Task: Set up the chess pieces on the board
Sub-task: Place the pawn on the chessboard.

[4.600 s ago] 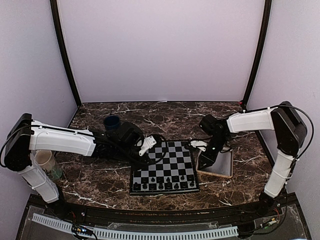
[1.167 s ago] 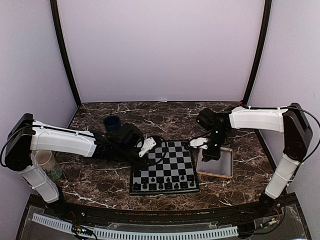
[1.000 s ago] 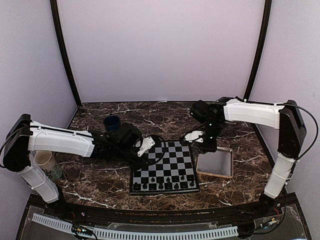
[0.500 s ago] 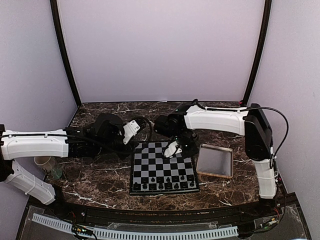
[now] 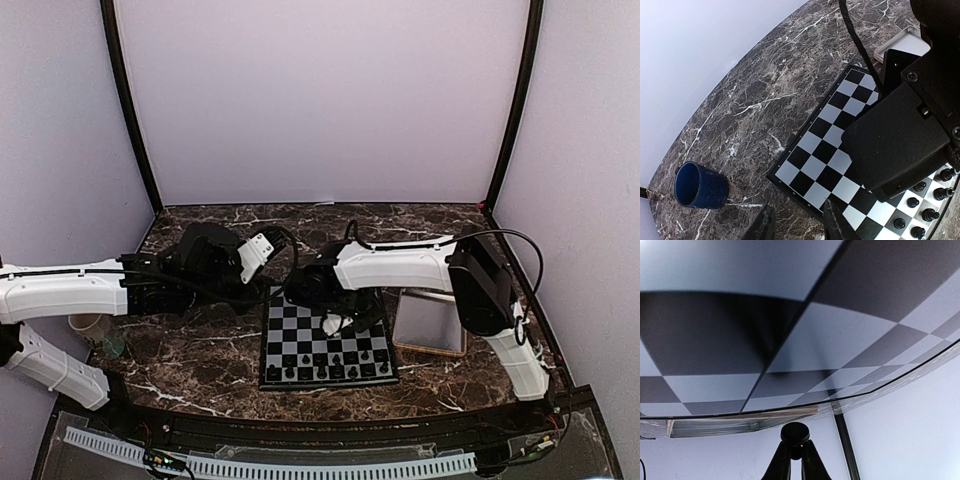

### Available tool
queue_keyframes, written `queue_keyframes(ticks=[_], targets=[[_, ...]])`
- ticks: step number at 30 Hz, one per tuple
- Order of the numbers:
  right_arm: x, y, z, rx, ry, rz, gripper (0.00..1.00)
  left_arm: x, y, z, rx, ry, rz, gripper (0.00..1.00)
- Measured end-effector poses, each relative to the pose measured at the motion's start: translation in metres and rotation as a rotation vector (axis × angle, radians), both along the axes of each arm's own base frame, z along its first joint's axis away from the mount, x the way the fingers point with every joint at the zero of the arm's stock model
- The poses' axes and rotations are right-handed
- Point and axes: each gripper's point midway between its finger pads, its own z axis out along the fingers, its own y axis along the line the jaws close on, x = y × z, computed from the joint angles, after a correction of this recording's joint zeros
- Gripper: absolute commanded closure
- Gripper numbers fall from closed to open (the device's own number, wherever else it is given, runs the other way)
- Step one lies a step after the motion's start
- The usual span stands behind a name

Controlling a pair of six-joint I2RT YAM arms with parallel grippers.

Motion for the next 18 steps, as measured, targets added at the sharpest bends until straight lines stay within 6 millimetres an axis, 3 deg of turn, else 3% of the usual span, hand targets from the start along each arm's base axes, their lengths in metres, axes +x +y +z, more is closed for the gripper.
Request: queue_keyframes(ticks=[18], targets=[[0.0034,0.0078,0.0,0.01,-0.012,0.001,0.7,-0.0008,-0.0008,-0.0004,0.0,0.002,-0.007,0.65]])
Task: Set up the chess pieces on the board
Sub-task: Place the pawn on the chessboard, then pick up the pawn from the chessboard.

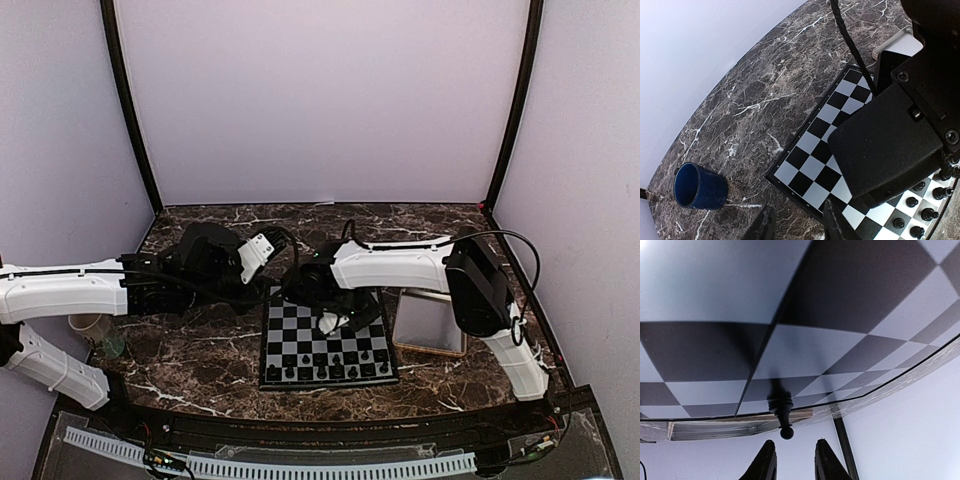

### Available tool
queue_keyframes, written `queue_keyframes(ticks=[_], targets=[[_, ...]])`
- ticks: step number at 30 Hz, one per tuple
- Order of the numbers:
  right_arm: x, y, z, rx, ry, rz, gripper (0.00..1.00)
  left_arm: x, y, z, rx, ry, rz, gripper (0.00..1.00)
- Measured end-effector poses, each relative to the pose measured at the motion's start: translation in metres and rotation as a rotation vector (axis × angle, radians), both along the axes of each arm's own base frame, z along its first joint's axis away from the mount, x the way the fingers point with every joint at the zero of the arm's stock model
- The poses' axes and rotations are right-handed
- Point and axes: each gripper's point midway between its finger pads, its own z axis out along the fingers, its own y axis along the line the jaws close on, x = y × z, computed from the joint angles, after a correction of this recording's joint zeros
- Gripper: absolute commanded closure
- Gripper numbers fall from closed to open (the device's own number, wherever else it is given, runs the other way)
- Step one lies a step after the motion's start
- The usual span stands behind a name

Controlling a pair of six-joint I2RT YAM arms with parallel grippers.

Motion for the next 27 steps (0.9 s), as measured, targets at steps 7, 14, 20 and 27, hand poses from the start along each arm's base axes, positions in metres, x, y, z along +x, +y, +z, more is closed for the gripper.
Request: queue_keyframes(ticks=[7,14,20,27], targets=[[0.013,0.011,0.032,0.199,0.04,-0.075,0.67,0.001,-0.001,0.001,-0.011,-0.007,0.0,0.64],[0.033,-0.025,0.089,0.578,0.15,-0.307,0.66,-0.004,-0.013,-0.001,-0.042,0.022,-0.05,0.67],[0.043,-0.084,0.105,0.917,0.204,-0.536,0.62,-0.001,-0.056,-0.019,-0.015,0.153,-0.139,0.67],[0.024,-0.114,0.091,1.239,0.135,-0.668,0.47,0.015,-0.105,-0.038,0.013,0.272,-0.184,0.67]])
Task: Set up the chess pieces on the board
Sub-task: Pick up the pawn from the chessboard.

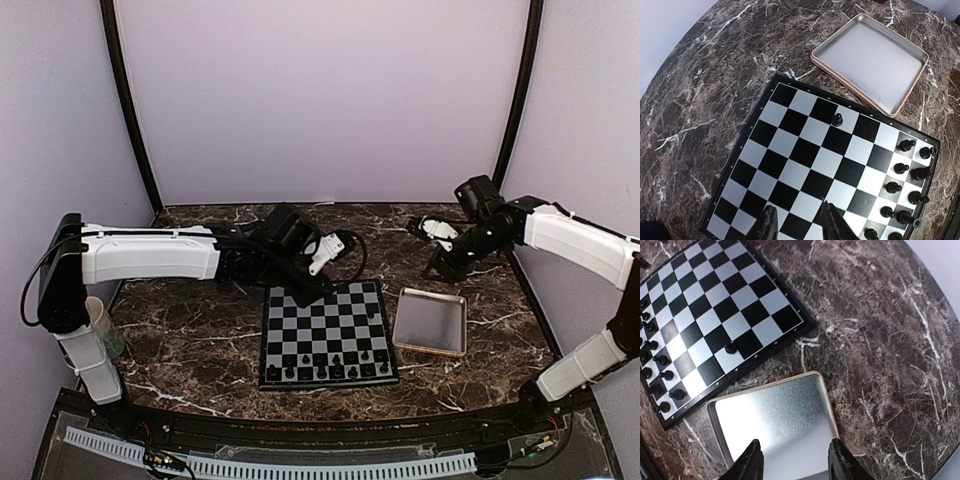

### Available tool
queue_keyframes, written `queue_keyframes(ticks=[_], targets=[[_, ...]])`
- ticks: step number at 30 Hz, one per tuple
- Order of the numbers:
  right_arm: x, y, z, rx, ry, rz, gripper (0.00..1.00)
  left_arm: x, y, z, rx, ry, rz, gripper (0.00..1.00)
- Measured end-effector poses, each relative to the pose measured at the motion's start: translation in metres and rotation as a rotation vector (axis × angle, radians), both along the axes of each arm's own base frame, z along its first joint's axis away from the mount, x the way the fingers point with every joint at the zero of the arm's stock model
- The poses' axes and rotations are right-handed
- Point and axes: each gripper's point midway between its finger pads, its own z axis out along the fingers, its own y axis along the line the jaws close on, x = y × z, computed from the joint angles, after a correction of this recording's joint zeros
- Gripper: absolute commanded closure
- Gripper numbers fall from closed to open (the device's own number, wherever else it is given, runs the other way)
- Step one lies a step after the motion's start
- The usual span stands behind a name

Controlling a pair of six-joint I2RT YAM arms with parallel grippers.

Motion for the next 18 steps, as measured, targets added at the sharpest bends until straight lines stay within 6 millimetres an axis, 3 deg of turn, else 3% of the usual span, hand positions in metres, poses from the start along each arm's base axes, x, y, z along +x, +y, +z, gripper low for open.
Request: queue_keyframes(ticks=[2,4,5,12,18], targets=[[-0.002,-0.005,0.002,0.07,-0.038,-0.052,0.29,0.005,-0.014,-0.007,0.008,0.029,-0.011,0.66],[-0.001,-0.012,0.004,0.136,-0.075,-0.106,0.19,0.009,-0.027,-0.016,0.013,0.058,-0.023,0.64],[0.0,-0.014,0.005,0.159,-0.086,-0.126,0.01,0.01,-0.032,-0.021,0.014,0.07,-0.027,0.63],[0.014,-0.014,0.011,0.272,-0.096,-0.183,0.03,0.02,-0.069,-0.049,0.013,0.148,-0.051,0.63],[0.001,-0.002,-0.009,0.317,0.038,-0.129,0.02,0.022,-0.089,-0.074,0.009,0.203,-0.072,0.63]])
